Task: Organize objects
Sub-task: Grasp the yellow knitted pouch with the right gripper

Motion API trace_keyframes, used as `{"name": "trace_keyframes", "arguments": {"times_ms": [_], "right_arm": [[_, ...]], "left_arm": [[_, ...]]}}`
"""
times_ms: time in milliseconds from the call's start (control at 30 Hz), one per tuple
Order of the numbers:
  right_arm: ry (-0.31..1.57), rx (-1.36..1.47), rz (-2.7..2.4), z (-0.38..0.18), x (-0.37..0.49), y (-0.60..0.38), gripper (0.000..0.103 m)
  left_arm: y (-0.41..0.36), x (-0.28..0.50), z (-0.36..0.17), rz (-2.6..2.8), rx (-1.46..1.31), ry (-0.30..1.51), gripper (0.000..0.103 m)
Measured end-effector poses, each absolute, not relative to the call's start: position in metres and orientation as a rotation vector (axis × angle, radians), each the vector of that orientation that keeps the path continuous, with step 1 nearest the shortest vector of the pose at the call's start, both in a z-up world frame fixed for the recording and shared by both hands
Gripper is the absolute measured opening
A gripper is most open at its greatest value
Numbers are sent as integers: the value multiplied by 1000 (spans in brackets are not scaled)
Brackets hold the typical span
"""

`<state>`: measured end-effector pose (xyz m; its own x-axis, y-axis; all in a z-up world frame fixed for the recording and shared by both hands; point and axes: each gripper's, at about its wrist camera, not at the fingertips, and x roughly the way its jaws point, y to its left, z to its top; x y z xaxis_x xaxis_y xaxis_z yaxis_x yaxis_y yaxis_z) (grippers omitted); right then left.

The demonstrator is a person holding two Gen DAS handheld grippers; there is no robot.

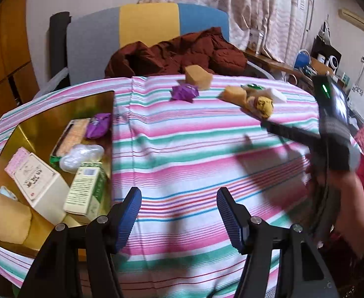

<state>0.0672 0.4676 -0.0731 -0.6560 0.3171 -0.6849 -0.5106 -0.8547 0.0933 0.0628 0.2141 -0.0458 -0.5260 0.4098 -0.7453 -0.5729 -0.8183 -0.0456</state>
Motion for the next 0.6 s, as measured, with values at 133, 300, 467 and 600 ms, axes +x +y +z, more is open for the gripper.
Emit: {"name": "trace_keyframes", "arguments": {"times_ms": [133, 300, 467, 600], "right_arm": [[356, -925, 2446, -64, 40, 495, 84], [325, -935, 2443, -65, 3, 522, 83], [352, -991, 2461, -76, -13, 532, 57], [342, -978, 2483, -78, -9, 528, 48]], "left_arm": [[220, 66, -48, 2313, -1071, 306, 64], [222, 61, -50, 2316, -1093, 320, 64], [228, 52, -55, 2308, -1125, 321, 64], [238, 43, -58, 2292, -1150, 310, 64]]}}
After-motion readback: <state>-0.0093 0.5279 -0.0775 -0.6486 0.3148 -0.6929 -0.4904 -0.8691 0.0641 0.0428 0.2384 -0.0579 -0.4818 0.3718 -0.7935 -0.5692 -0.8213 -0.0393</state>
